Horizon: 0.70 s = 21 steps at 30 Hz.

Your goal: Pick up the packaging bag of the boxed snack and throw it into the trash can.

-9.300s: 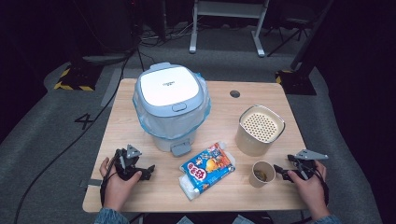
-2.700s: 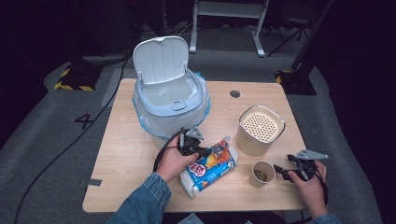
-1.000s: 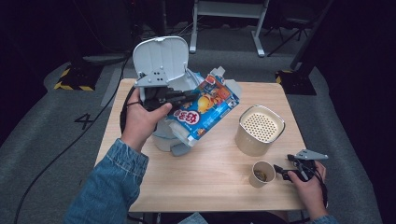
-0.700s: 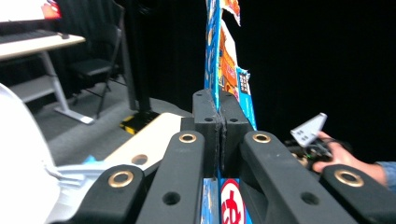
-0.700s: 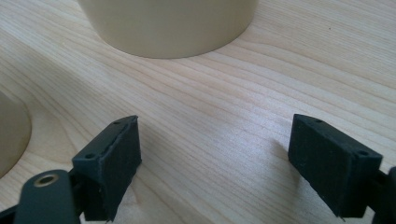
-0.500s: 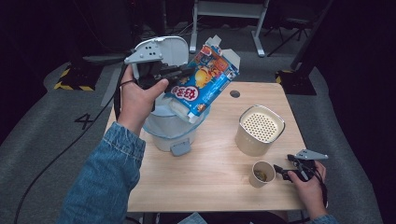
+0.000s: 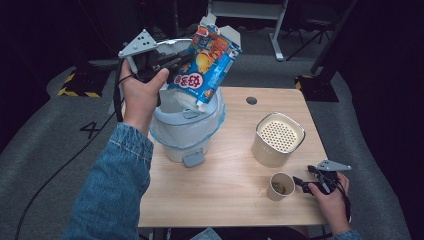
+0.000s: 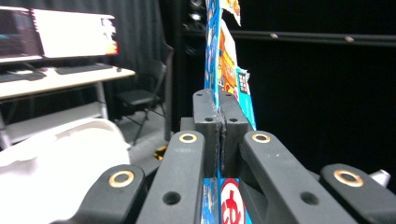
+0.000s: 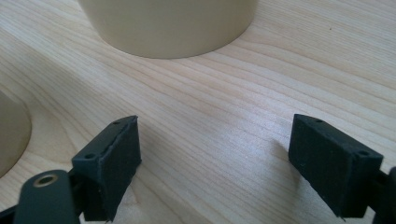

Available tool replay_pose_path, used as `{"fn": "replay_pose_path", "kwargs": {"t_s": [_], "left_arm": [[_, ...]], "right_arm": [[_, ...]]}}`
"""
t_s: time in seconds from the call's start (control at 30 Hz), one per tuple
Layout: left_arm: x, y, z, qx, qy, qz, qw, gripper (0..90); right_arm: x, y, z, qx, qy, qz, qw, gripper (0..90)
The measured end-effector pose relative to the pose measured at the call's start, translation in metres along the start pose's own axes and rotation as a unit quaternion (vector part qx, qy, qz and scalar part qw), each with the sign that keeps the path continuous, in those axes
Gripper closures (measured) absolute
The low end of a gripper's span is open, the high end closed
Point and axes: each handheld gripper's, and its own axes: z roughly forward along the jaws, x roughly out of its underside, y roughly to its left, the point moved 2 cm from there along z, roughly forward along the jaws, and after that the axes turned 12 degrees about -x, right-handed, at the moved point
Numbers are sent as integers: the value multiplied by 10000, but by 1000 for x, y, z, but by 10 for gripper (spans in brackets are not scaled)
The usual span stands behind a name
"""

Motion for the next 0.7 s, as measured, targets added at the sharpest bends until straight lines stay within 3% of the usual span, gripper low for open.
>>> {"fn": "replay_pose_path", "kwargs": {"t_s": [0.33, 0.47, 0.7], "left_arm": [[6, 22, 1, -381, -117, -196, 9990, 888], [14, 30, 5, -654, -34, -177, 9977, 887], [30, 36, 14, -791, 191, -157, 9966, 886]], "right_arm": [[0, 0, 0, -5, -3, 11, 10000, 170], [0, 0, 0, -4, -3, 8, 10000, 170], [0, 0, 0, -3, -5, 13, 10000, 170]]}}
